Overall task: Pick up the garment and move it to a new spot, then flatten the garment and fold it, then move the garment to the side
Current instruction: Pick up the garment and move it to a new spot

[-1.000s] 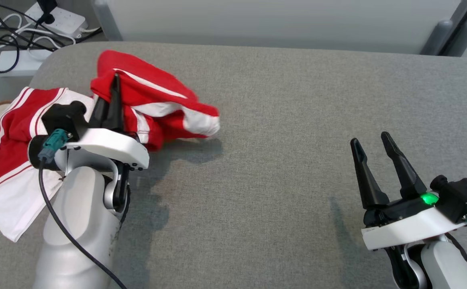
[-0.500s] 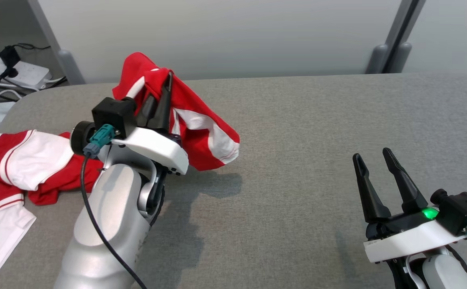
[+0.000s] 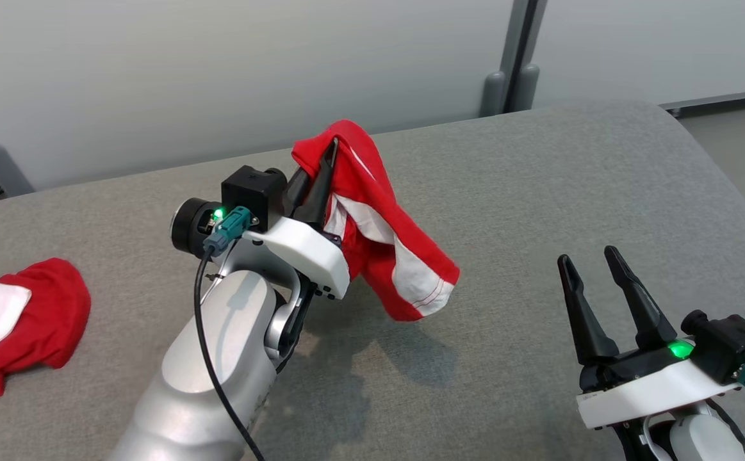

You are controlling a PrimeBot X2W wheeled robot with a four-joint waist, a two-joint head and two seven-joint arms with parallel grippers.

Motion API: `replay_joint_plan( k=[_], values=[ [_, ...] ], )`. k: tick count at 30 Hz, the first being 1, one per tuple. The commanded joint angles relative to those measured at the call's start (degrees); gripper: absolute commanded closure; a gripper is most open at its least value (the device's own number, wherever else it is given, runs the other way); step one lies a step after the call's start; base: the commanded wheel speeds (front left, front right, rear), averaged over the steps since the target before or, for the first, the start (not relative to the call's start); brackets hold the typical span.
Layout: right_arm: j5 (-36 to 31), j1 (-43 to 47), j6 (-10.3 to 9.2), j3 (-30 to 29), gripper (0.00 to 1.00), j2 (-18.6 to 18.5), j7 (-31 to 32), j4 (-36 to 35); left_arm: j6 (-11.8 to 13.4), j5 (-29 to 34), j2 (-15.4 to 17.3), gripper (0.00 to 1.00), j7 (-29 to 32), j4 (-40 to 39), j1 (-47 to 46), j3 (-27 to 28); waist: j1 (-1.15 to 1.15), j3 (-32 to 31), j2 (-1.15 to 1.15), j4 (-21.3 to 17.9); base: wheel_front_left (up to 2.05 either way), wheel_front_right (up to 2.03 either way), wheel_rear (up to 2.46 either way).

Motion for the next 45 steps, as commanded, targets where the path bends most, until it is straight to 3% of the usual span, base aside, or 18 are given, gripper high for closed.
replay_joint_plan(
  k=[1, 10, 23, 24, 25, 26, 27, 33, 45],
  values=[
    [0.45, -1.05, 0.41, 1.33, 0.0, -0.13, -0.67, -1.35, 0.85, -1.07, 1.41, 1.0, -0.72, -1.19, -3.31, 0.73, 0.0, 0.18, 0.0, -2.25, 0.0, 0.0, 0.0],
    [0.56, -2.09, 0.41, 1.63, 0.0, 0.33, -0.67, -1.93, 3.22, -2.55, 1.4, 1.0, -1.47, 4.97, -5.0, -6.28, 0.0, 3.56, 0.0, -5.44, 0.0, 0.0, 0.0],
    [0.31, -4.71, 0.41, 2.61, 0.0, 1.62, -0.67, -1.52, 2.71, -11.23, 1.4, 1.0, -2.54, 16.44, -6.77, -18.77, 0.0, 7.38, 0.0, -6.3, 0.0, 0.0, 0.0],
    [0.32, -4.87, 0.41, 2.72, 0.0, 1.71, -0.67, -1.48, 2.96, -11.83, 1.4, 0.72, -2.68, 16.75, -7.02, -19.51, 0.0, 7.6, 0.0, -6.38, 0.0, 0.0, 0.0],
    [0.32, -5.01, 0.41, 2.78, 0.0, 1.8, -0.67, -1.42, 3.2, -12.43, 1.4, 0.53, -2.81, 17.04, -7.23, -20.15, 0.0, 7.71, 0.0, -6.41, 0.0, 0.0, 0.0],
    [0.33, -5.12, 0.41, 2.83, 0.0, 1.89, -0.67, -1.37, 3.43, -12.98, 1.4, 0.09, -2.94, 17.29, -7.45, -20.75, 0.0, 7.81, 0.0, -6.45, 0.0, 0.0, 0.0],
    [0.34, -5.2, 0.41, 2.86, 0.0, 1.98, -0.67, -1.32, 3.62, -13.51, 1.4, 0.0, -3.05, 17.53, -7.67, -21.29, 0.0, 7.89, 0.0, -6.46, 0.0, 0.0, 0.0],
    [0.31, -5.13, 0.41, 2.25, 0.0, 2.29, -0.67, -1.11, 5.05, -16.21, 1.4, 0.0, -3.55, 17.29, -9.43, -23.0, 0.0, 8.01, 0.0, -5.52, 0.0, 0.0, 0.0],
    [0.05, -3.95, 0.41, 2.1, 0.0, 1.64, -0.67, -1.26, 6.74, -15.8, 1.4, 0.0, -3.61, 6.12, -5.45, -18.21, 0.0, 5.41, 0.0, 0.36, 0.0, 0.0, 0.0]
  ],
)
